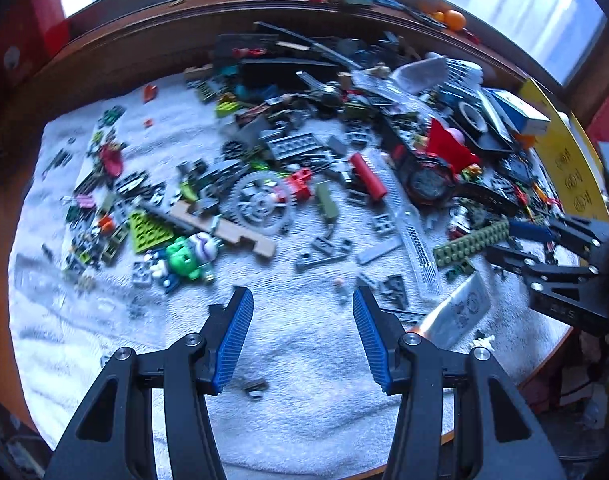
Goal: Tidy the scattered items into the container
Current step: 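Move the right gripper over the long green Lego plate, then grasp the long green Lego plate with the right gripper while the left gripper grasps a small green brick, then carry the green plate and small brick over the yellow container with both grippers, then open both grippers to drop the green pieces into the container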
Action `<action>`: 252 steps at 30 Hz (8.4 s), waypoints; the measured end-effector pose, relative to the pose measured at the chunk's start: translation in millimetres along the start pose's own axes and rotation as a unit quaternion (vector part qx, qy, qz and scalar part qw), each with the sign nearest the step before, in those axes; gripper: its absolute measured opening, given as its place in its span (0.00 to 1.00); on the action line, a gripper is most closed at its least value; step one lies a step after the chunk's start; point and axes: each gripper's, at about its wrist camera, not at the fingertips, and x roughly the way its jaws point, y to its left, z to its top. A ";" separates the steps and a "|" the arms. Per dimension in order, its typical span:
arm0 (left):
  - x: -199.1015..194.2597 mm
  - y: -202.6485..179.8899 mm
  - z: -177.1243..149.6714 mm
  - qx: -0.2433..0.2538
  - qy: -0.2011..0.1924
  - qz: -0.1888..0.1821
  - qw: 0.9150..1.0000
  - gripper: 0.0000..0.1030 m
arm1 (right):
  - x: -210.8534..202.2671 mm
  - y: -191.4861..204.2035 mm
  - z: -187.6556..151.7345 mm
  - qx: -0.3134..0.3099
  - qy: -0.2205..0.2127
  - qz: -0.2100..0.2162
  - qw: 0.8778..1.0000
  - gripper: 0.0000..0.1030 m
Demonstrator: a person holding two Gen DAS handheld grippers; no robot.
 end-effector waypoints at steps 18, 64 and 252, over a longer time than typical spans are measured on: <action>23.6 -0.1 -9.8 0.017 0.002 -0.007 1.000 0.66 | -10.0 29.4 2.1 -0.056 -0.014 0.014 0.998 0.36; 33.1 -4.2 31.3 0.007 -0.027 -0.077 0.997 0.26 | 0.7 -11.5 -29.8 0.112 -0.008 0.031 0.993 0.14; -46.5 -313.4 68.0 0.210 -0.119 -0.125 0.962 0.24 | -203.7 -252.1 -152.4 0.420 -0.254 -0.119 0.863 0.50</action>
